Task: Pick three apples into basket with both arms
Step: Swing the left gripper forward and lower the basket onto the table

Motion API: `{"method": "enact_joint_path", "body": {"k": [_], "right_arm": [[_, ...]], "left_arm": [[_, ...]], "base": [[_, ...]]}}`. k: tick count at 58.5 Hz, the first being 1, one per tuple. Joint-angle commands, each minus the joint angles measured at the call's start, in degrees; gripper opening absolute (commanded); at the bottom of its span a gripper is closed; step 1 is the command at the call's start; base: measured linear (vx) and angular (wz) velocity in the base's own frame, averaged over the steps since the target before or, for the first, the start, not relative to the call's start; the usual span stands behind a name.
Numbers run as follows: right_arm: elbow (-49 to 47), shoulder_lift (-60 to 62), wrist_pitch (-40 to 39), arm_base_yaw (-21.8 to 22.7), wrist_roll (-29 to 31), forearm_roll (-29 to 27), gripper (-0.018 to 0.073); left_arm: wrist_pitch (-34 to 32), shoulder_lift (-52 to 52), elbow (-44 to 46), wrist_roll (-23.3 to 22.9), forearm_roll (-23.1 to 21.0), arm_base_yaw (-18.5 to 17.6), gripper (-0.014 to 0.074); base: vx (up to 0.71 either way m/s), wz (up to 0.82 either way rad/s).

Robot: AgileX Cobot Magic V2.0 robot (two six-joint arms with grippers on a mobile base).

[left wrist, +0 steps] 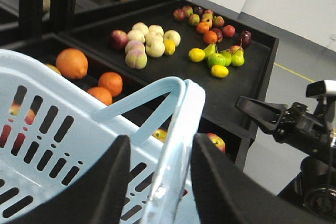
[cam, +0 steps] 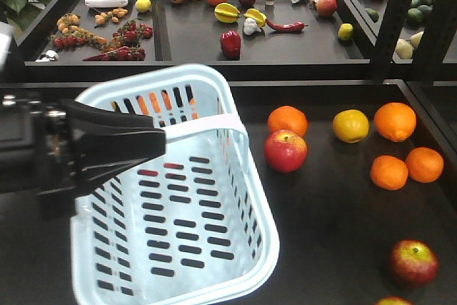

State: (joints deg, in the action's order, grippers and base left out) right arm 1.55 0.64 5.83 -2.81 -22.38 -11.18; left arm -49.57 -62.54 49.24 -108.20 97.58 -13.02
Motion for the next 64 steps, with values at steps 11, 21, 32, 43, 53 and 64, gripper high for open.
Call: {"method": "enact_joint_path", "body": {"k": [11,21,32,43,53,64], "right_arm": [[0.8,0.7,-0.7,0.3,0.3,-2.0,-0.0005],[0.8,0.7,1.5,0.3,0.3,-2.0,-0.0005],[0.8,0.7,1.5,0.3,0.6,-2.0,-0.0005],[0.8,0.7,1.5,0.3,0.6,-2.0,-0.0005],[0.8,0.7,1.5,0.3,0.6,-2.0,-0.0005],[0.8,0.7,1.5,0.3,0.6,-2.0,-0.0005]], "left_arm": [[-6.4,-13.1,2.4,14.7,-14.1,-0.2,-0.0006],[-13.7,-22.8,10.2,17.3,-13.9,-0.3,-0.0006],[-17.1,-31.8,20.4,15.3,-10.7,-0.8,-0.0006],[-16.2,-37.8,25.7,12.3,-2.6,-4.2,-0.0006],[-13.4,-40.3,26.5,12.8,-3.4,-7.4,-0.0003],[-9.9,-40.5,26.5,12.9,-3.8,-8.9,0.0001]], "base": [[0.0,0.0],[0.0,0.0],[0.0,0.0],[0.0,0.0],[0.0,0.0],[0.0,0.0]]}}
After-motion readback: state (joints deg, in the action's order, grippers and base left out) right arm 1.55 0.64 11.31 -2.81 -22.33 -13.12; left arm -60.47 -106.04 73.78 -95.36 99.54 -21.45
